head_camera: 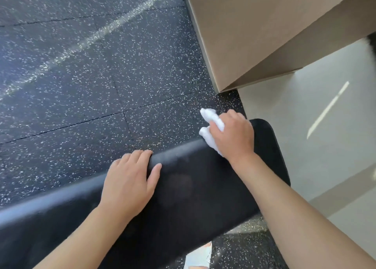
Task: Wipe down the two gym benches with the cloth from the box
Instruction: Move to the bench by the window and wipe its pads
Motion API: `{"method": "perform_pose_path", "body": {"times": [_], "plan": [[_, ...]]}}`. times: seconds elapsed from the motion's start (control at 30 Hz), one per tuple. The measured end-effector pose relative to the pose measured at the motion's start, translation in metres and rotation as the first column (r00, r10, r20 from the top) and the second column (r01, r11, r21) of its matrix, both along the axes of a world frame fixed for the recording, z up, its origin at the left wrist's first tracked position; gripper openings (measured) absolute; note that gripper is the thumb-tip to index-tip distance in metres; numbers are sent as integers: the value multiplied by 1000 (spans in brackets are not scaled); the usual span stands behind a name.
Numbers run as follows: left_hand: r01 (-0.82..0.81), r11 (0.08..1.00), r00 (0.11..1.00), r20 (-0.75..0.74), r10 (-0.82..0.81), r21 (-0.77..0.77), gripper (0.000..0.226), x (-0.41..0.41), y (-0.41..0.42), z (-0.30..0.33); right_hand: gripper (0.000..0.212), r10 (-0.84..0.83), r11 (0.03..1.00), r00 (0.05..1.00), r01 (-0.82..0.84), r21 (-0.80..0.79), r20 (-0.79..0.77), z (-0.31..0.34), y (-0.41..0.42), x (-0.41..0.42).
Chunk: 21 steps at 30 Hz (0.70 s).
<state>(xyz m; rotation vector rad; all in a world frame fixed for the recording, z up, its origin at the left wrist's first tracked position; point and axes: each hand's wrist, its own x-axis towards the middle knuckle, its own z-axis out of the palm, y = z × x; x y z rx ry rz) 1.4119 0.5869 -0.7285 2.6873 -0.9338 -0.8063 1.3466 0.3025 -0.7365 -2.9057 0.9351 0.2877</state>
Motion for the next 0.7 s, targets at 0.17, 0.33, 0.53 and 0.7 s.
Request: {"method": "perform_pose_path", "body": {"times": [0.17,0.33,0.53,0.7], "plan": [[-21,998,1000,-20,20,-63,48,6,8,-3,29,217,964,965,-189,189,-145,4,105,57],[-193,976,981,5,195,-104,33,9,12,-4,31,274,858,931,-123,499,-241,1,137,83],[-156,987,987,40,154,33,46,1,-5,-5,43,339,897,881,-197,396,-329,-3,26,57],[-161,987,982,105,160,5,46,-17,-41,-9,16,243,946,966,-217,240,-86,18,-81,10]]}}
